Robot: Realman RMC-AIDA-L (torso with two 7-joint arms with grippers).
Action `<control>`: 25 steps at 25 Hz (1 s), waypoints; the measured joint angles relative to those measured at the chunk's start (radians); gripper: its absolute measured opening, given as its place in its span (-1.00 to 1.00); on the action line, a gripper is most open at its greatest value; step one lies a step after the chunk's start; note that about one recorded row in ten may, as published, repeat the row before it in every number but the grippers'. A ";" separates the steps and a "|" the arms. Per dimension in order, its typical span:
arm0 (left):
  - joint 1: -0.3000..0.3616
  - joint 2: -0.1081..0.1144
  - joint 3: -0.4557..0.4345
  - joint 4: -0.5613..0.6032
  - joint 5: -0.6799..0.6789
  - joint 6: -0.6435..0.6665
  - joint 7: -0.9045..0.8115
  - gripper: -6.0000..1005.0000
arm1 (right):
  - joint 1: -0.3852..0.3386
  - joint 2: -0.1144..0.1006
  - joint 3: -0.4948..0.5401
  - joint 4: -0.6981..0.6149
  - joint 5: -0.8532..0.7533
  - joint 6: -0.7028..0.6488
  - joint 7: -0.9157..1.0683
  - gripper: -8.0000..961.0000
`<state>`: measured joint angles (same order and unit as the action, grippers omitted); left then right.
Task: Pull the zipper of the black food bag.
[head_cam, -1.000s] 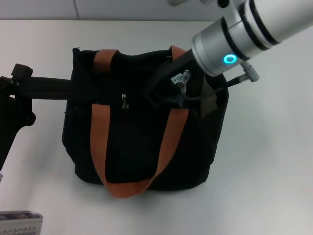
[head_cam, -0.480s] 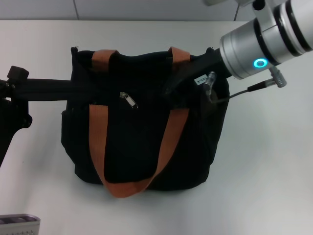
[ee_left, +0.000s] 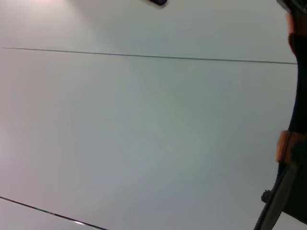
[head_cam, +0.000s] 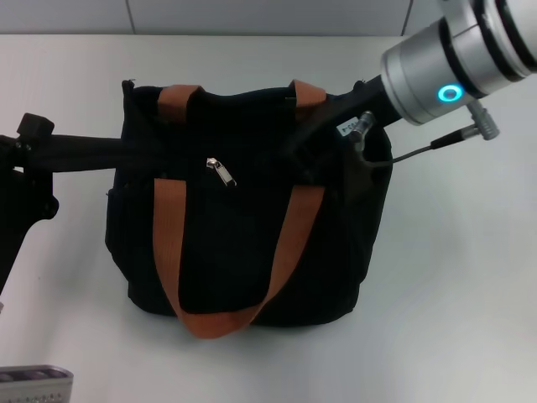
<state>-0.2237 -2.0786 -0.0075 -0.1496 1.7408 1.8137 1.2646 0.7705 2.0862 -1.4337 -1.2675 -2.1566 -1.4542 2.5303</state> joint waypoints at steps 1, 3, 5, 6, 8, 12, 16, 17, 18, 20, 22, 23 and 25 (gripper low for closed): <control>0.002 0.000 0.000 0.000 0.000 -0.002 0.001 -0.82 | 0.013 0.000 0.000 0.018 0.005 0.003 0.002 -0.90; 0.007 0.000 0.000 0.004 0.000 -0.008 0.002 -0.82 | 0.034 0.001 0.001 0.053 0.020 0.006 0.004 -0.88; 0.013 0.000 0.000 0.006 0.000 -0.021 0.003 -0.82 | 0.055 0.001 0.005 0.092 0.033 0.013 0.005 -0.84; 0.015 0.000 0.000 0.006 0.000 -0.026 0.003 -0.82 | 0.064 0.001 0.006 0.111 0.036 0.021 0.006 -0.81; 0.019 0.000 0.000 0.007 0.001 -0.032 0.004 -0.82 | 0.085 0.002 0.007 0.153 0.041 0.043 0.008 -0.73; 0.026 0.000 0.000 0.007 0.001 -0.033 0.006 -0.82 | 0.126 0.002 0.007 0.238 0.048 0.076 0.007 -0.66; 0.029 -0.001 0.000 0.007 0.001 -0.033 0.007 -0.82 | 0.140 0.001 0.006 0.258 0.049 0.087 0.005 -0.57; 0.029 -0.001 0.000 0.007 0.001 -0.033 0.007 -0.82 | 0.140 0.001 0.005 0.257 0.049 0.088 0.005 -0.53; 0.029 -0.001 0.000 0.007 0.001 -0.033 0.007 -0.82 | 0.140 0.002 0.004 0.254 0.049 0.090 0.006 -0.50; 0.029 -0.001 0.000 0.006 0.000 -0.033 0.007 -0.82 | 0.140 0.002 0.005 0.251 0.050 0.094 0.006 -0.42; 0.029 -0.001 0.001 0.005 0.000 -0.033 0.007 -0.82 | 0.139 0.002 0.007 0.251 0.063 0.104 0.006 -0.40; 0.029 -0.001 0.002 0.004 0.000 -0.033 0.007 -0.82 | 0.140 0.002 0.007 0.257 0.076 0.110 0.006 -0.40; 0.029 -0.001 0.007 0.003 0.000 -0.032 0.007 -0.82 | 0.144 0.002 0.004 0.274 0.096 0.123 0.003 -0.38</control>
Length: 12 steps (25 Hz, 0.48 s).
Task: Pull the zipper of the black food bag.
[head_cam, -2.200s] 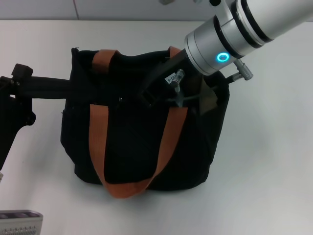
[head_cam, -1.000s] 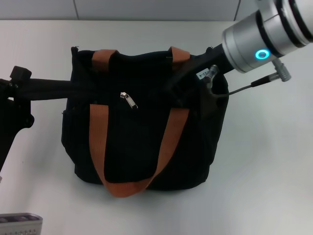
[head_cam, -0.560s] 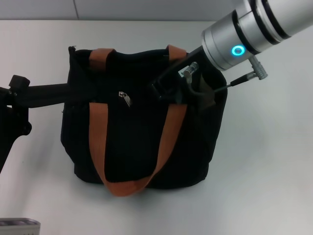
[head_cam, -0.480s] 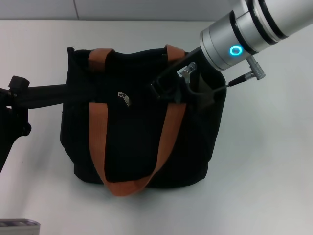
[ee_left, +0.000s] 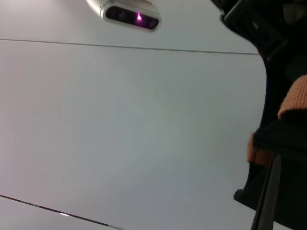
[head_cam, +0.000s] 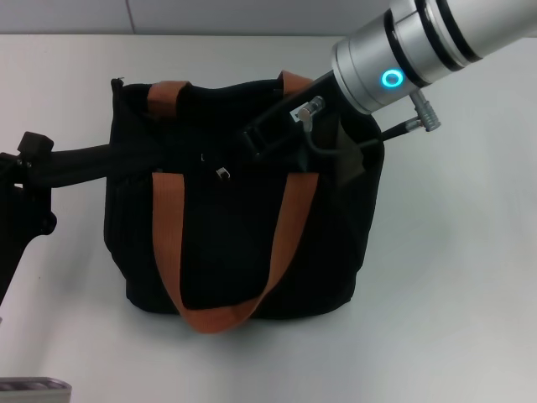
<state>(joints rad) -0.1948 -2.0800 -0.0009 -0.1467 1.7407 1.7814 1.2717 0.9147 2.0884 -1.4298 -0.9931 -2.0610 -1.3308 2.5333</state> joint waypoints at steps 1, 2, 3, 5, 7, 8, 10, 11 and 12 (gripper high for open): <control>0.000 0.000 0.001 0.000 0.000 0.001 0.000 -0.82 | 0.005 0.000 -0.003 0.009 0.005 0.007 -0.001 -0.38; 0.000 0.000 0.002 0.000 0.000 0.002 0.000 -0.82 | 0.011 0.000 -0.006 0.020 0.008 0.013 -0.002 -0.38; -0.001 0.000 0.002 0.000 0.000 0.003 0.000 -0.82 | 0.017 0.000 -0.007 0.030 0.008 0.018 -0.003 -0.38; -0.003 0.000 0.003 -0.001 0.000 0.005 0.000 -0.82 | 0.028 0.001 -0.010 0.050 0.008 0.027 -0.004 -0.38; -0.004 0.000 0.004 -0.001 0.000 0.006 0.000 -0.82 | 0.034 0.001 -0.015 0.061 0.010 0.034 -0.006 -0.38; -0.006 0.000 0.005 -0.001 0.000 0.007 0.000 -0.82 | 0.036 0.001 -0.019 0.064 0.014 0.036 -0.007 -0.38; -0.008 0.000 0.010 -0.002 0.001 0.007 0.000 -0.82 | 0.040 0.001 -0.025 0.068 0.026 0.039 -0.007 -0.38; -0.008 0.000 0.011 -0.002 0.001 0.007 0.000 -0.82 | 0.041 0.001 -0.026 0.069 0.030 0.039 -0.007 -0.38; -0.009 0.000 0.013 -0.002 0.001 0.007 0.000 -0.81 | 0.041 0.001 -0.029 0.070 0.034 0.039 -0.007 -0.39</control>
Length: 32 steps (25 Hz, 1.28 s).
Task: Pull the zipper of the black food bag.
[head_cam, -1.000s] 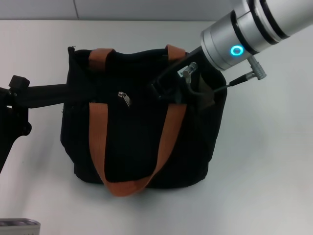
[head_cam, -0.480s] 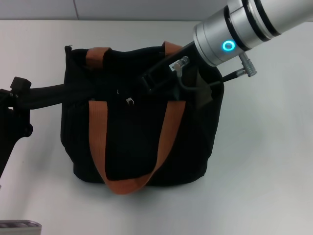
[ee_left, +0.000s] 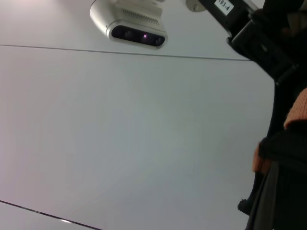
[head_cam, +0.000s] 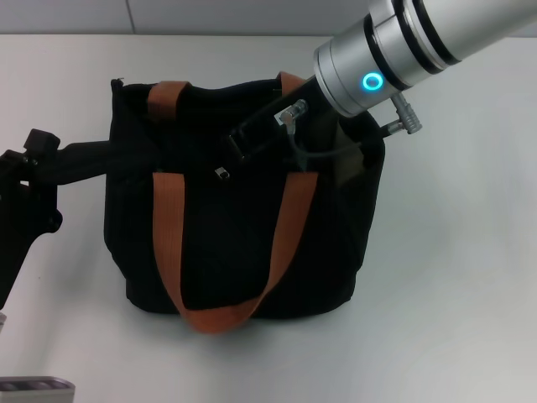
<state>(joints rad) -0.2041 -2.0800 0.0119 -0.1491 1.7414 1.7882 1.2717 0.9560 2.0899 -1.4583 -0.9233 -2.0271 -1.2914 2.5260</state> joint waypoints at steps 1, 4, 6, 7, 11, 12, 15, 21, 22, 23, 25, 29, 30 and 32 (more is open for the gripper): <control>-0.001 0.000 0.002 -0.001 0.000 0.000 0.000 -0.81 | 0.001 0.000 -0.007 0.001 0.001 0.000 0.000 -0.40; -0.001 0.000 0.003 -0.002 0.000 0.000 0.000 -0.81 | 0.006 0.000 -0.037 0.003 0.002 0.003 0.000 -0.42; -0.003 0.000 0.003 -0.003 0.001 0.000 0.000 -0.81 | 0.011 0.000 -0.056 0.004 0.001 0.004 -0.001 -0.44; -0.003 0.000 0.003 -0.003 0.001 0.000 0.000 -0.81 | 0.013 -0.001 -0.066 0.004 0.000 0.005 -0.001 -0.44; -0.004 0.000 0.004 -0.003 0.001 0.000 0.000 -0.81 | 0.013 -0.001 -0.088 -0.001 -0.007 0.008 -0.020 -0.72; -0.004 0.000 0.004 -0.003 0.001 0.001 0.000 -0.81 | 0.011 -0.001 -0.090 -0.003 -0.008 0.009 -0.029 -0.78; -0.005 0.000 0.004 0.000 0.001 0.001 0.000 -0.81 | 0.003 -0.002 -0.088 -0.014 -0.008 0.013 -0.043 -0.90; 0.000 0.000 0.002 0.004 0.001 0.003 0.000 -0.81 | -0.060 -0.009 -0.052 -0.101 -0.009 -0.002 -0.044 -0.98; 0.001 0.000 0.000 0.004 0.001 0.004 0.000 -0.81 | -0.073 -0.010 -0.036 -0.115 -0.011 -0.007 -0.047 -0.98; 0.002 0.000 0.000 0.004 0.001 0.004 0.000 -0.81 | -0.085 -0.011 -0.017 -0.125 -0.011 -0.015 -0.052 -0.99; 0.002 0.000 -0.001 0.004 0.001 0.005 0.000 -0.81 | -0.099 -0.011 0.012 -0.139 -0.012 -0.033 -0.062 -0.99; 0.001 0.001 -0.003 0.003 -0.002 0.006 0.000 -0.81 | -0.128 -0.011 0.034 -0.173 -0.026 -0.064 -0.066 -0.99; 0.000 0.001 -0.003 0.003 -0.005 0.006 0.000 -0.81 | -0.135 -0.011 0.038 -0.181 -0.036 -0.070 -0.066 -0.99; 0.000 0.001 -0.004 0.000 -0.006 0.006 0.000 -0.81 | -0.148 -0.011 0.054 -0.196 -0.067 -0.095 -0.060 -0.99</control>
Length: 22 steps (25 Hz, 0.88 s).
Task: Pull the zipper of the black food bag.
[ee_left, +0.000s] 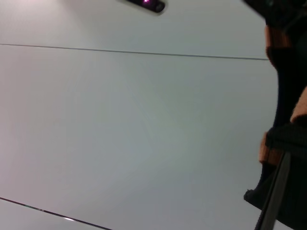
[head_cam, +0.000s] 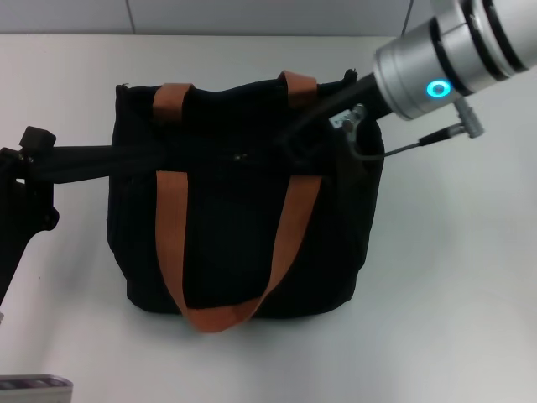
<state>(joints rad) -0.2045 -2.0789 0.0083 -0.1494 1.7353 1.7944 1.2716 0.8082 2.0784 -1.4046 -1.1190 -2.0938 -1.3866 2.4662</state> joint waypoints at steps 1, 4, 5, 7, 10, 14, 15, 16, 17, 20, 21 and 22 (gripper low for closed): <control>0.000 0.000 0.000 -0.002 0.000 0.000 0.000 -0.81 | -0.007 0.000 0.011 -0.008 -0.015 -0.014 0.005 -0.99; -0.001 0.000 0.000 -0.003 -0.001 -0.001 0.000 -0.81 | -0.043 0.000 0.037 -0.056 -0.051 -0.048 0.022 -0.99; -0.002 0.000 -0.001 -0.003 -0.001 -0.002 0.000 -0.81 | -0.058 0.000 0.048 -0.077 -0.061 -0.059 0.027 -0.99; -0.003 0.000 -0.001 -0.003 -0.001 -0.002 0.000 -0.81 | -0.088 0.000 0.072 -0.118 -0.077 -0.084 0.032 -0.99; -0.004 0.000 -0.001 -0.003 -0.001 -0.004 0.000 -0.81 | -0.134 0.001 0.111 -0.168 -0.096 -0.116 0.038 -0.98; -0.005 0.000 -0.005 -0.003 -0.002 -0.010 -0.004 -0.81 | -0.202 0.003 0.171 -0.222 -0.114 -0.147 0.034 -0.98; -0.005 0.000 -0.005 -0.003 -0.002 -0.010 -0.004 -0.81 | -0.202 0.003 0.171 -0.222 -0.114 -0.147 0.034 -0.98; -0.006 0.000 -0.006 -0.003 -0.002 -0.011 -0.006 -0.81 | -0.213 0.003 0.180 -0.227 -0.112 -0.147 0.027 -0.98; -0.006 0.000 -0.007 -0.003 -0.002 -0.013 -0.007 -0.81 | -0.229 0.004 0.200 -0.234 -0.097 -0.146 0.003 -0.98; -0.007 -0.001 -0.008 -0.004 -0.002 -0.014 -0.008 -0.80 | -0.239 0.005 0.215 -0.237 -0.084 -0.149 -0.011 -0.98; -0.008 -0.001 -0.009 -0.004 -0.002 -0.015 -0.009 -0.80 | -0.245 0.005 0.222 -0.240 -0.076 -0.153 -0.016 -0.98; -0.008 -0.001 -0.009 -0.005 -0.002 -0.015 -0.009 -0.80 | -0.266 0.006 0.242 -0.251 -0.049 -0.156 -0.026 -0.98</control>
<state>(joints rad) -0.2121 -2.0796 -0.0010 -0.1549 1.7329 1.7797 1.2629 0.5420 2.0840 -1.1628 -1.3697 -2.1424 -1.5428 2.4403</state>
